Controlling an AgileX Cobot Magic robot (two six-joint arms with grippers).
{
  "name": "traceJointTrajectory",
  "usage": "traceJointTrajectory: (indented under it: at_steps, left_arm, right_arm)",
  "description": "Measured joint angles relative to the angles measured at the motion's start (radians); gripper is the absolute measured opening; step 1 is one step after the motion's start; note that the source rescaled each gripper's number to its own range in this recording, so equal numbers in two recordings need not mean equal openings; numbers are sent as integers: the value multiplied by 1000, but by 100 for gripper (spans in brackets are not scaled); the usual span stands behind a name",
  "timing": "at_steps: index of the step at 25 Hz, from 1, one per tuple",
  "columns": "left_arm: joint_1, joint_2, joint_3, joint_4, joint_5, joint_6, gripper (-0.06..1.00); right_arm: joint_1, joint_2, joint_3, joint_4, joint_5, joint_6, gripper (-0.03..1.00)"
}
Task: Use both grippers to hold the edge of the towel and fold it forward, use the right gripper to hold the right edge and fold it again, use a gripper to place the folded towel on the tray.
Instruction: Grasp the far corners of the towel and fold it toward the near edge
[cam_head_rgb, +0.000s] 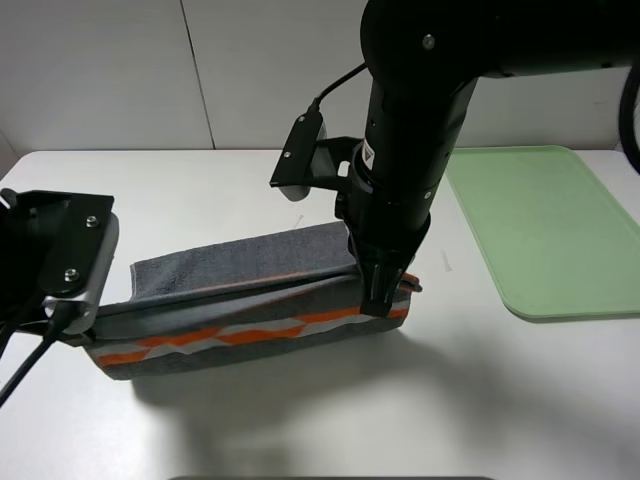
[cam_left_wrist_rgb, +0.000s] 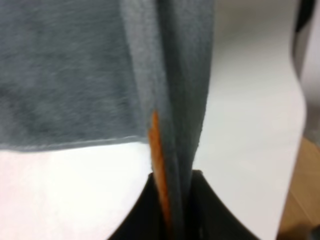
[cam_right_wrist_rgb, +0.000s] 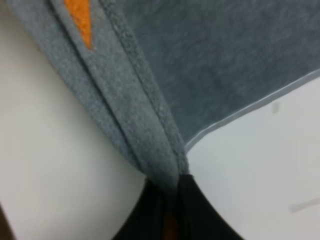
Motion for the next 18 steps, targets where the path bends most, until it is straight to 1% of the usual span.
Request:
traceJointTrajectory:
  at_steps: [3,8,10,14,18]
  left_arm:
    - [43,0,0,-2,-23,1,0]
    - [83,0,0,-1,-85,3,0]
    - [86,9,0,0,-106,3,0]
    - [89,80,0,8,-116,3,0]
    - [91,156,2,26,-162,2,0]
  right_arm:
    - [-7,28,-30,-8,-15,-8,0]
    - [-7,84,-52,-40,-50,-23,0]
    - [-7,102,-55,-54,-64,-25,0]
    - [-7,132,-87,-67,-68,-26,0]
    - [-19,140,-117,-70,-88,-28,0]
